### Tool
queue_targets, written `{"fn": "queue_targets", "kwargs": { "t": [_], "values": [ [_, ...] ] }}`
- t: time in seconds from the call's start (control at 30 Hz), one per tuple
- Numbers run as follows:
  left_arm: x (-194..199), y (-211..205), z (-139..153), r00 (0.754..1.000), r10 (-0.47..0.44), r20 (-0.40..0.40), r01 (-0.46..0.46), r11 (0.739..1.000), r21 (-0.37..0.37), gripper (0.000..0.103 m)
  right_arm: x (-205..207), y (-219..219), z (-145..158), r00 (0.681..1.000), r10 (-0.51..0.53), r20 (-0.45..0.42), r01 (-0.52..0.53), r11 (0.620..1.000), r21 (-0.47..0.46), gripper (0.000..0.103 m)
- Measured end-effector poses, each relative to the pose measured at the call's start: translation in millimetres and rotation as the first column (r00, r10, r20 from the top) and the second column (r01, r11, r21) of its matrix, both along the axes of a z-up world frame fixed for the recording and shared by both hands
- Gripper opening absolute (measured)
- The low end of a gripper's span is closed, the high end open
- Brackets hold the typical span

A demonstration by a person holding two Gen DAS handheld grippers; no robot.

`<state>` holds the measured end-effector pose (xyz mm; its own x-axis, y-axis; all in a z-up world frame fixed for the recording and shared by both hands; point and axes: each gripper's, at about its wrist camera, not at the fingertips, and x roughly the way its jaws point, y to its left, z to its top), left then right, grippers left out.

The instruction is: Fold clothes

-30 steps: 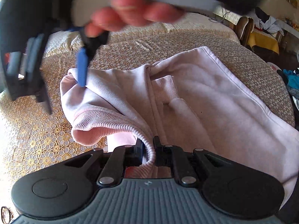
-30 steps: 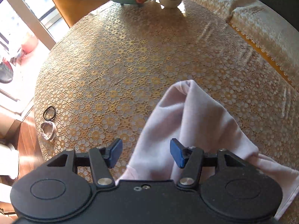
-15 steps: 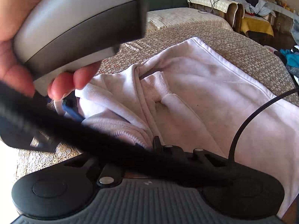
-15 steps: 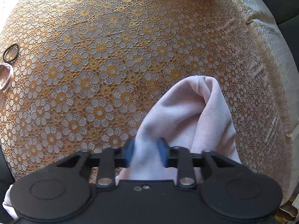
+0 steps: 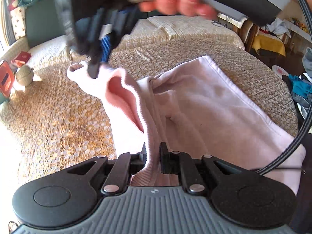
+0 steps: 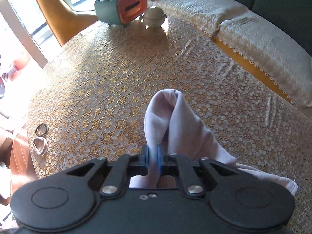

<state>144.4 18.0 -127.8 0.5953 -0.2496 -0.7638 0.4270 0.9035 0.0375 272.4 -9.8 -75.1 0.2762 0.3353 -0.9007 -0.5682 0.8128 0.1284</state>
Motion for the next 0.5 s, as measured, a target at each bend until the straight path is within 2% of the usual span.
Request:
{"fn": "queue_targets", "kwargs": {
  "t": [0.3,0.5],
  "values": [
    [-3.6,-80.9,22.8,0.995,-0.1,0.013,0.099,0.994,0.052,0.009,-16.6,-127.0,22.0,0.985,-0.171,0.028,0.164,0.971,0.172,0.103],
    [0.2,-157.1,16.9,0.988,-0.156,-0.017,0.157,0.987,0.04,0.009,-25.9,-213.4,19.9,0.965,-0.261,0.013,0.249,0.933,0.258,0.103]
  ]
}}
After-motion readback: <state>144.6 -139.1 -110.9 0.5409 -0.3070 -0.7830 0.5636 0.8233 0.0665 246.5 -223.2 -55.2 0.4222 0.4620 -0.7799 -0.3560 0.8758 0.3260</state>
